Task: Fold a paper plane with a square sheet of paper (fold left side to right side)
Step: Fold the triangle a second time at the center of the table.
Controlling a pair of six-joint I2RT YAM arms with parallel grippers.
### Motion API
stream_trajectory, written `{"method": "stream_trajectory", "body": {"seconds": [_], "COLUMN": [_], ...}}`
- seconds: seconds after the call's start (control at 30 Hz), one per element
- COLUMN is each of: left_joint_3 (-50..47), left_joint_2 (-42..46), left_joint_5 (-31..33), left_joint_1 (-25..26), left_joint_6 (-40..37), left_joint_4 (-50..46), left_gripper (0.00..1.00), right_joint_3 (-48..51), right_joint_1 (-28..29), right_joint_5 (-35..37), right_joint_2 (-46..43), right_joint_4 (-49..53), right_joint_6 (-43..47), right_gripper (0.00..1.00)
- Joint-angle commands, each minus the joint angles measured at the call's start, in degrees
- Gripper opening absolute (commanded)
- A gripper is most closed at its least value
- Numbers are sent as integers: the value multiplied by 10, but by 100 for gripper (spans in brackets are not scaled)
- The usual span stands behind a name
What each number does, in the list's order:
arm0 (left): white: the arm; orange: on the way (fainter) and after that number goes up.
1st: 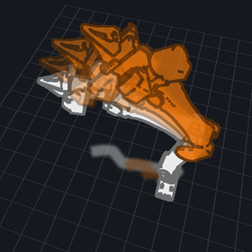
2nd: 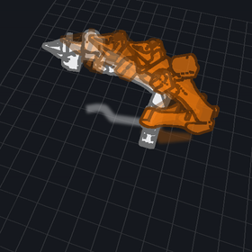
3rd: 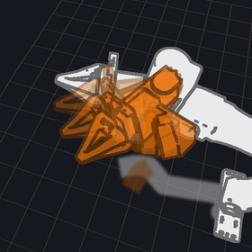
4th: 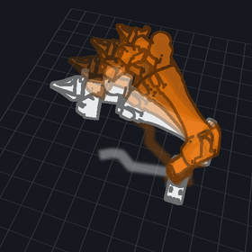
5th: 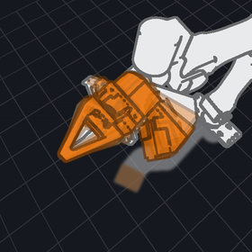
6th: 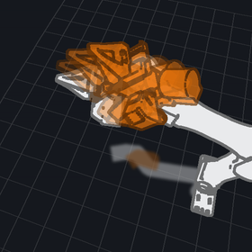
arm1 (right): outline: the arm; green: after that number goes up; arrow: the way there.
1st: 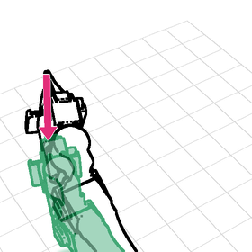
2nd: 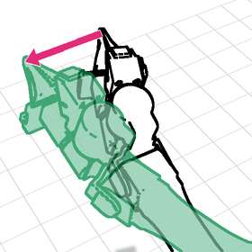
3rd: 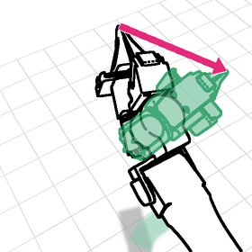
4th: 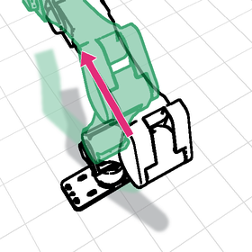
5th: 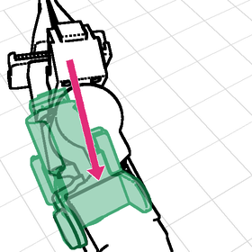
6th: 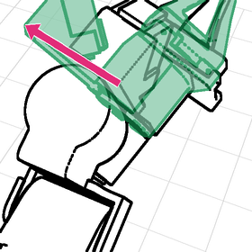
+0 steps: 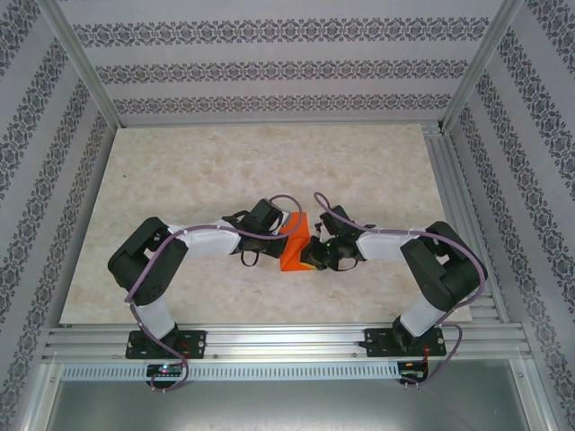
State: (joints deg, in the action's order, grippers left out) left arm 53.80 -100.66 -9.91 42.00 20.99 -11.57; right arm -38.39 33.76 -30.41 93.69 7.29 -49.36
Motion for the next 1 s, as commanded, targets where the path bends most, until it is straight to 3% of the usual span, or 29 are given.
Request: {"method": "stream_trajectory", "body": {"seconds": [0.0,0.97], "left_joint_3": [19,-14], "left_joint_2": [21,13], "left_joint_5": [9,16], "left_joint_1": [-9,-9], "left_joint_6": [-14,-11], "left_joint_4": [-9,-7], "left_gripper": [1,1], "right_joint_3": [-3,-21], "right_joint_1": [5,5], "right_joint_5": [28,29], "right_joint_2": [12,14], "right_joint_4": [39,64], "right_joint_6": [20,38], "right_gripper": [13,14]}}
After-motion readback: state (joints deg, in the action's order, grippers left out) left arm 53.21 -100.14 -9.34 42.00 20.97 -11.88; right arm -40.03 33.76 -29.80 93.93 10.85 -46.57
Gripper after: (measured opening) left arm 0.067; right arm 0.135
